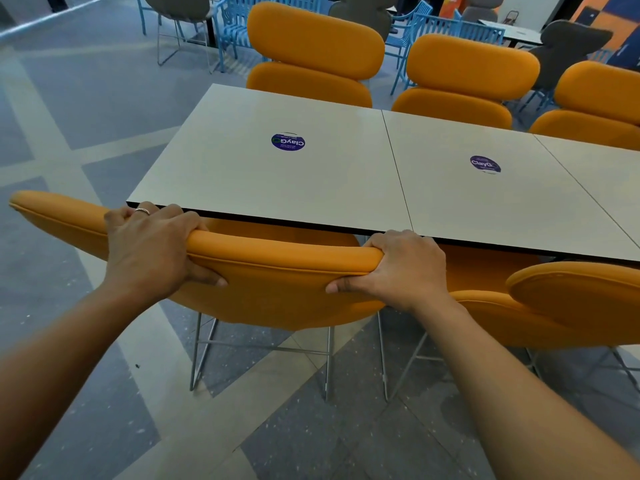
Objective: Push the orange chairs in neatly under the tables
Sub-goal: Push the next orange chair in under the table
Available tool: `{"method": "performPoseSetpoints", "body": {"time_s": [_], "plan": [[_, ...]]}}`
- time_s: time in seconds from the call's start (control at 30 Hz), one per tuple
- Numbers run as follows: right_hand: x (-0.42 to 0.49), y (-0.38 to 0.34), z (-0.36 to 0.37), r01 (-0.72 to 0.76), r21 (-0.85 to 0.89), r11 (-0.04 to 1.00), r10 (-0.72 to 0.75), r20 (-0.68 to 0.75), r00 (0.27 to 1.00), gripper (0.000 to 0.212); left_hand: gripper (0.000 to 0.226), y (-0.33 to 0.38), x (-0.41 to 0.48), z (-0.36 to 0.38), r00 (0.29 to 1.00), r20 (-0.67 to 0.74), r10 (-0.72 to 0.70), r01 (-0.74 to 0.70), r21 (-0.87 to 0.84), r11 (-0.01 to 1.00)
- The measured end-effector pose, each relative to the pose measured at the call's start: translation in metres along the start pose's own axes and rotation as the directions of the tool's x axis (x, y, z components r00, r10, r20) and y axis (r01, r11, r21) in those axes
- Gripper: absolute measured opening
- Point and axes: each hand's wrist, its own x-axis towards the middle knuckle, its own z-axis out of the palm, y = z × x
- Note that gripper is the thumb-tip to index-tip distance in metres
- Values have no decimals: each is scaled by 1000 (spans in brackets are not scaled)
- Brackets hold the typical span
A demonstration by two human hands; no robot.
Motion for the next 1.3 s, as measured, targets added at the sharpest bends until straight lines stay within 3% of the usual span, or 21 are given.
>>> {"method": "performPoseSetpoints", "body": {"time_s": [0.23, 0.7, 0.93, 1.07, 1.17, 1.3], "plan": [[-2, 2, 1, 21, -11, 1000, -22, -15, 1000, 96, 66, 7, -6, -1, 996, 25, -88, 90, -54, 995], [-3, 6, -1, 82, -18, 996, -81, 24, 996, 97, 79, 28, -35, -1, 976, 1, -217, 215, -152, 965], [2, -5, -9, 42, 8, 999, -43, 233, 972, 88, 59, 12, -43, -30, 983, 12, -182, 167, -457, 874], [7, -44, -20, 37, 198, 979, -102, 328, 939, 84, 42, -14, -46, -43, 979, -59, -196, 136, -534, 835], [12, -93, -22, 49, 349, 936, -149, 267, 952, 72, 37, -47, -50, -52, 975, -89, -205, 129, -524, 842], [22, -152, -18, 93, 411, 907, -179, 176, 968, 59, 31, -96, -57, -61, 973, -116, -201, 113, -521, 846]]}}
